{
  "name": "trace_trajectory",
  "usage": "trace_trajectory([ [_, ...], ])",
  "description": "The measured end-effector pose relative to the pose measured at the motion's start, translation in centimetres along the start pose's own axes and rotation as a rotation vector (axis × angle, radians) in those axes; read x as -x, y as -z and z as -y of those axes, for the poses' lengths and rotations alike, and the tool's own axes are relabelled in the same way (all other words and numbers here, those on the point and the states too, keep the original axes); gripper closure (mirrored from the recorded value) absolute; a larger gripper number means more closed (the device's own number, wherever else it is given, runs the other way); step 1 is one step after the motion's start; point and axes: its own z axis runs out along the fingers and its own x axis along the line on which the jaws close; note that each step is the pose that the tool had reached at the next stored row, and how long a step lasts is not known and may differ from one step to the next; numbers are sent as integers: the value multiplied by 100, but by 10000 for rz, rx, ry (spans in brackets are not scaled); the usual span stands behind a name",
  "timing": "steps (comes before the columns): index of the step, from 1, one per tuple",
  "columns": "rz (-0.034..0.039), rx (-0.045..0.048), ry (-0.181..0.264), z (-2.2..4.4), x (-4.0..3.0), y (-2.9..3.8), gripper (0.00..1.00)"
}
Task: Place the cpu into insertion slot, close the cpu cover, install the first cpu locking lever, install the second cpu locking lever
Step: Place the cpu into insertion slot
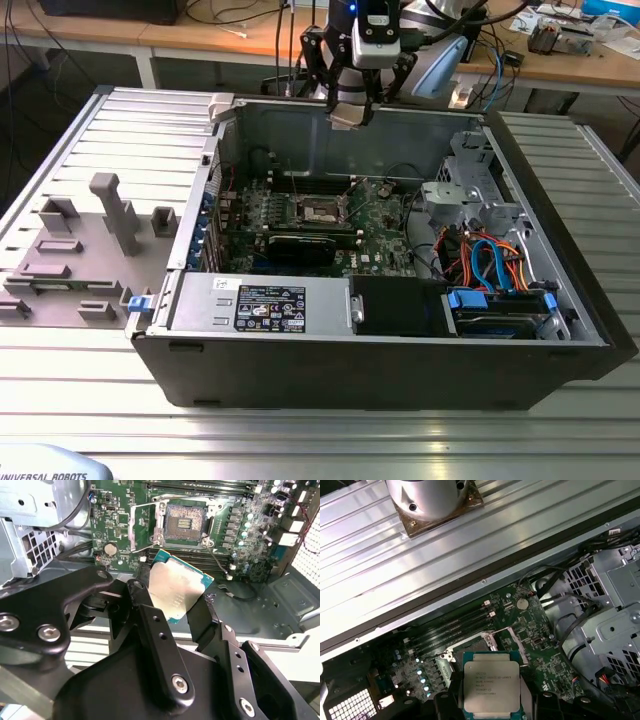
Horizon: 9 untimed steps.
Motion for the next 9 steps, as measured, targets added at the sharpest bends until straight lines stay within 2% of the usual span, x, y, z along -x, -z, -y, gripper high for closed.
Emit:
trace_trajectory([
  [9,5,1,-46,0,0,0,46],
])
